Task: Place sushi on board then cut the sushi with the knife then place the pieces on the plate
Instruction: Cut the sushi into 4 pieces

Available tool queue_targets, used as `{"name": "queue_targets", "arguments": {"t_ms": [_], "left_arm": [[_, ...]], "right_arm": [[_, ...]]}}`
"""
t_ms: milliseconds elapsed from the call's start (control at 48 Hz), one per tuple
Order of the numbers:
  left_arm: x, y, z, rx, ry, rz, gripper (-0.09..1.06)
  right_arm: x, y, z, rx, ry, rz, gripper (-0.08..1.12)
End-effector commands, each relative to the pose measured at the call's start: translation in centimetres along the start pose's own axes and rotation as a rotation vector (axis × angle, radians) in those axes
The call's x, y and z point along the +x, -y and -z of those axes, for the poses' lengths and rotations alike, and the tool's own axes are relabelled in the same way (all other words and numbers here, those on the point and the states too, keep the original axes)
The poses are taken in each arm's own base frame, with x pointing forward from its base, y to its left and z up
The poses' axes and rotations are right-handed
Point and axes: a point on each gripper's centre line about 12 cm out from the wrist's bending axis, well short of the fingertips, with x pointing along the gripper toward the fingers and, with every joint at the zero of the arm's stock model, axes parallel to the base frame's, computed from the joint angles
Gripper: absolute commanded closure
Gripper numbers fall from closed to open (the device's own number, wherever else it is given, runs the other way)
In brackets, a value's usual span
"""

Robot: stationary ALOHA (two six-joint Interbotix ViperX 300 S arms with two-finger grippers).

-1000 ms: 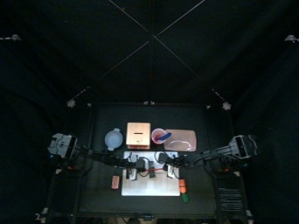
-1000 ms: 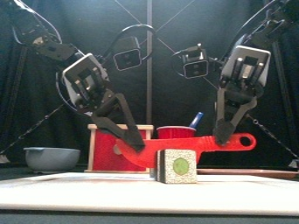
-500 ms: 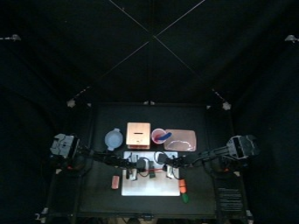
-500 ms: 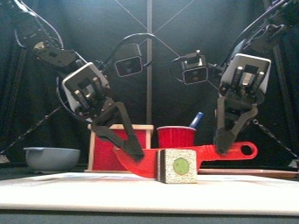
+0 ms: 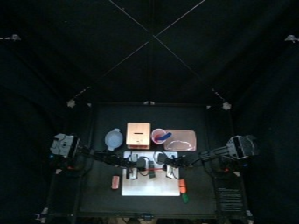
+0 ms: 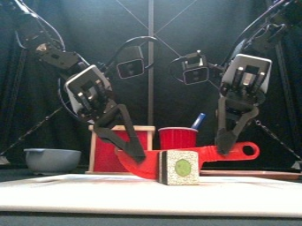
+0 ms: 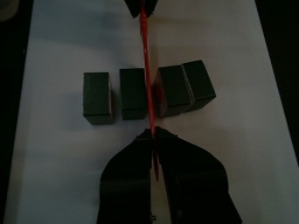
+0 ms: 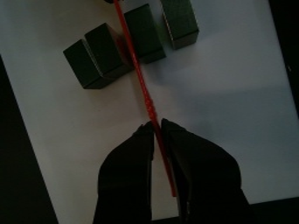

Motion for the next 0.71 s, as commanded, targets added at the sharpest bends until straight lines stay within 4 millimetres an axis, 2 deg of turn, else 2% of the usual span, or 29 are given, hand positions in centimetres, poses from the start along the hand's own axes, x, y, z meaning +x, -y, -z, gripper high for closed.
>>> {"name": "queue_targets", "arguments": {"t_ms": [21,292,708], "left_arm": [[-1.2,0.7,-2.3,0.010,0.071,0.018,0.54],[-2.9,1.5,-4.3,0.035,0.141,0.040,0.54],[-3.7,3.6,-4.6,0.069,0.159,0.085,0.54]], "right_arm": [[-1.5,-0.7,-1.5,0.007,0.058,-0.028,0.55],[-3.1,-1.2,-2.4,0.000,0.102,-0.047,0.55],[-5.2,-2.2,-2.4,-0.013,0.137,-0.085,0.55]]}}
